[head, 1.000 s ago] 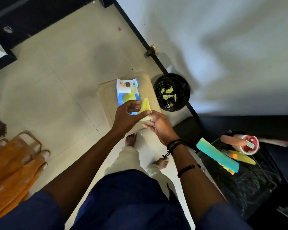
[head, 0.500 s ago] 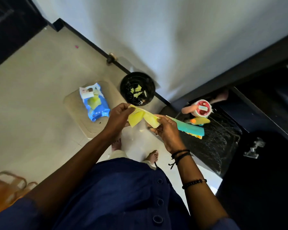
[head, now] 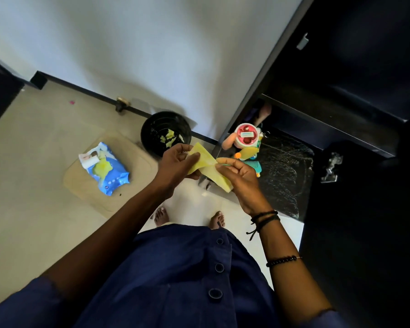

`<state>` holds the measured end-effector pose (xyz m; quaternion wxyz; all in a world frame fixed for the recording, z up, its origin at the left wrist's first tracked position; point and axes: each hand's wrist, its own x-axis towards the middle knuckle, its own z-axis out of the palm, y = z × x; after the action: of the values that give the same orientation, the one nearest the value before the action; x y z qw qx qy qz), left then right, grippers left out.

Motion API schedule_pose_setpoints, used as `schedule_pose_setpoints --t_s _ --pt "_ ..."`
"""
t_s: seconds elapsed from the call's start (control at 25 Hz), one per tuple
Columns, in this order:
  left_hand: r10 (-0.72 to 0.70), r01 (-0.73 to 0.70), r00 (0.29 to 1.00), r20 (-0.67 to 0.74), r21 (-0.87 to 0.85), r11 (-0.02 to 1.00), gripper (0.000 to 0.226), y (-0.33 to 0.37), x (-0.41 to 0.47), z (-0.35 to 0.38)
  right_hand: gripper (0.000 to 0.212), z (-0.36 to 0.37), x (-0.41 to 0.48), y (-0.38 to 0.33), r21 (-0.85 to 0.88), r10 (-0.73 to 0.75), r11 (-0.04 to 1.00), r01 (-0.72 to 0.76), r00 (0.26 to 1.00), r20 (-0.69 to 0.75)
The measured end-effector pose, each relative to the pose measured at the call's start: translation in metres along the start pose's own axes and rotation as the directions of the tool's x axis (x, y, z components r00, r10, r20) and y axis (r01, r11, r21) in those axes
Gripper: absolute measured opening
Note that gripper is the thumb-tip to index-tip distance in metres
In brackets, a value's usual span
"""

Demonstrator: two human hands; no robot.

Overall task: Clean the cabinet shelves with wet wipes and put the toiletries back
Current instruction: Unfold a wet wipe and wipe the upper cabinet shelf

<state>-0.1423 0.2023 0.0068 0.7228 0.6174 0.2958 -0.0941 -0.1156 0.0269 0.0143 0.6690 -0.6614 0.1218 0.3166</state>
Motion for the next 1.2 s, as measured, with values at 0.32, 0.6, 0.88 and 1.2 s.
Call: schedule_pose_setpoints --t_s 0.32,0.6,0.88,1.2 --pt "-0.122 0.120 0.993 -0.011 -0.111 0.987 0.033 0.021 0.003 0.039 0.012 -0.035 -0.002 -0.001 0.040 0.017 0.999 -0.013 0.994 -0.112" --pt "-0.016 -0.005 0.992 0.123 0.173 0.985 0.014 0.007 -0.014 0.073 0.011 -0.048 -0.004 0.001 0.070 -0.030 0.996 0.046 0.978 -0.206" --pt "-0.014 -0.021 0.983 0.182 0.189 0.982 0.043 0.000 -0.009 0.088 0.022 -0.064 -0.012 0.006 0.016 -0.103 0.994 0.105 0.992 -0.067" --pt "0.035 -0.178 0.946 0.324 0.425 0.888 0.061 0.009 -0.009 0.099 0.035 -0.080 -0.019 0.006 -0.053 -0.170 0.985 0.165 0.979 -0.115"
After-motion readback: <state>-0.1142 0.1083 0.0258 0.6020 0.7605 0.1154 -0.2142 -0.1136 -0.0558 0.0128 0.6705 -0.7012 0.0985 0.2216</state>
